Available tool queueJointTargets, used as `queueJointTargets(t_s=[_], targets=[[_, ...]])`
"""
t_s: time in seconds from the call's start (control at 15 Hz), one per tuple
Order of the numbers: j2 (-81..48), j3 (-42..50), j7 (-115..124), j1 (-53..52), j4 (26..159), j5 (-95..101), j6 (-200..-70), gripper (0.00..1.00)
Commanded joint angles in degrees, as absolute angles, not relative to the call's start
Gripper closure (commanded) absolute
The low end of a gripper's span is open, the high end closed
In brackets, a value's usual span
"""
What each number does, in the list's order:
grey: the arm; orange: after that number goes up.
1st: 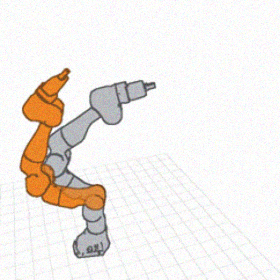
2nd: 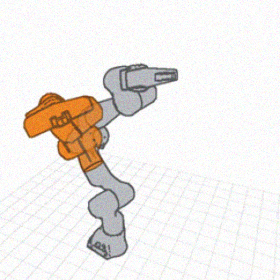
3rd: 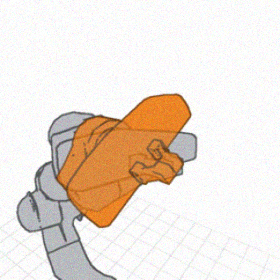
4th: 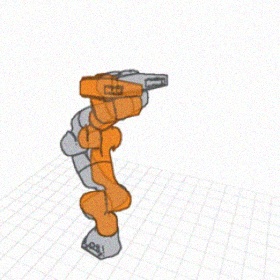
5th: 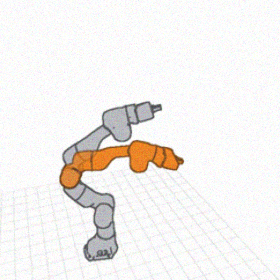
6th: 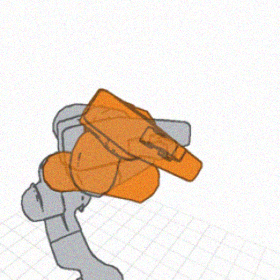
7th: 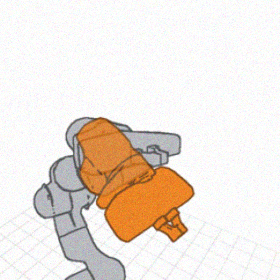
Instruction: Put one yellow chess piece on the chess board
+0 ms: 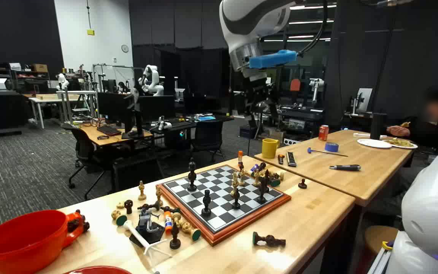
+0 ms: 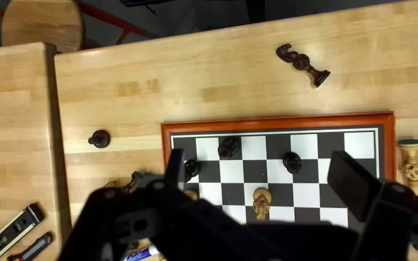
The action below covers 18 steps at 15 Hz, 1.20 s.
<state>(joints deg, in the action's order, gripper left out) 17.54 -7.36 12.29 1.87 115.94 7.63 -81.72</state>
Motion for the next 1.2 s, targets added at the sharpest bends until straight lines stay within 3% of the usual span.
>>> queueJointTargets(t_s=[0.0, 0.73, 1.13], targets=[[17.43, -6.33, 12.59, 0.63, 115.81, 7.86, -81.64, 0.00], [14.33, -7.30, 13.74, -0.50, 113.70, 7.18, -82.95, 0.00], [5.88, -10.05, 19.02, -4.83, 107.98, 2.98, -95.03, 0.00]])
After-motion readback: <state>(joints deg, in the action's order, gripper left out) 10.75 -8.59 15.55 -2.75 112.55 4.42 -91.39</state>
